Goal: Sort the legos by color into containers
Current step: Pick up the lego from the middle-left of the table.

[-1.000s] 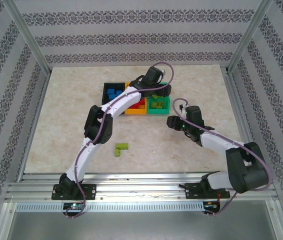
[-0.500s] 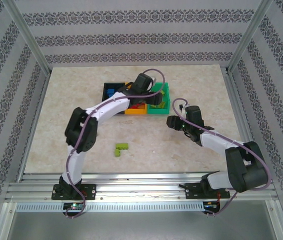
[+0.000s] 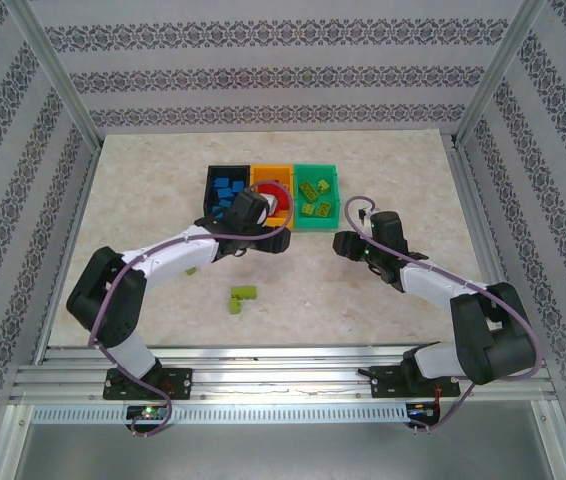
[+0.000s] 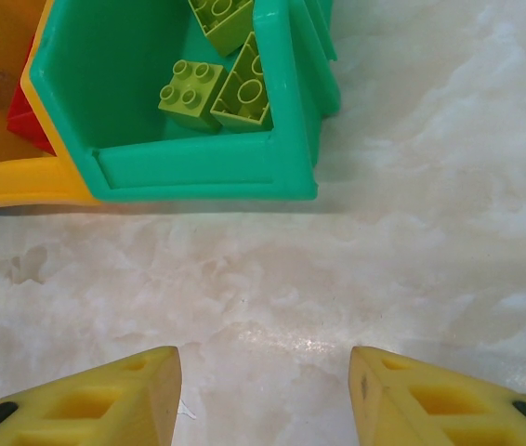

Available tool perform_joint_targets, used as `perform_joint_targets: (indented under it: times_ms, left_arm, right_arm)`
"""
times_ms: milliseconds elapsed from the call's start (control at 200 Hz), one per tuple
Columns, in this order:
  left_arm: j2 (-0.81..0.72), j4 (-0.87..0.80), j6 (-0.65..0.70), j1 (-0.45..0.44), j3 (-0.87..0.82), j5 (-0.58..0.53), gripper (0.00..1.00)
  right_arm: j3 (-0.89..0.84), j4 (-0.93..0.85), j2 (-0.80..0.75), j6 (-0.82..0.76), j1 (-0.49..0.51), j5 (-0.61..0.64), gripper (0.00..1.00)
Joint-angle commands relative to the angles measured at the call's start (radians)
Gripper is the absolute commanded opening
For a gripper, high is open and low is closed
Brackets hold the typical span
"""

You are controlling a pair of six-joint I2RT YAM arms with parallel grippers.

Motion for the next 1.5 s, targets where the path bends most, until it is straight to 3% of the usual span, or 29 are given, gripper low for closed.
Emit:
perform_joint_targets:
  times_ms: [0,475,824,1119,1309,1494]
  left_arm:
    - [-0.060,-0.071,0.022,-0.001,-0.041,-0.047,0.79]
    - [-0.143,-0.312,0.039,0.001,-0.111,-0.048,0.83]
    - [-0.101,-0.427,0.001,0.001,-0.086,-0.037,0.86]
    - [-0.085,-0.516,-0.019,0.001,-0.029,-0.036,0.89]
    - [-0.023,-0.561,-0.049,-0.008,0.014,0.041,0.90]
    - [0.013,-0.643,-0.098,-0.039,0.035,0.009,0.90]
  right_arm:
    - [0.012,0.012,-0.015,-0.007,0.005,0.004,0.51]
    - [-0.008,-0.031,-0.076,0.015,0.014,-0.054,0.51]
    - [-0.062,0.009,-0.118,0.005,0.024,-0.019,0.52]
    - [-0.014,-0.007,-0.037,-0.036,0.093,0.043,0.52]
    - [0.013,-0.016,-0.006,-0.048,0.119,0.056,0.52]
    - [0.009,-0.019,-0.014,-0.050,0.118,0.065,0.52]
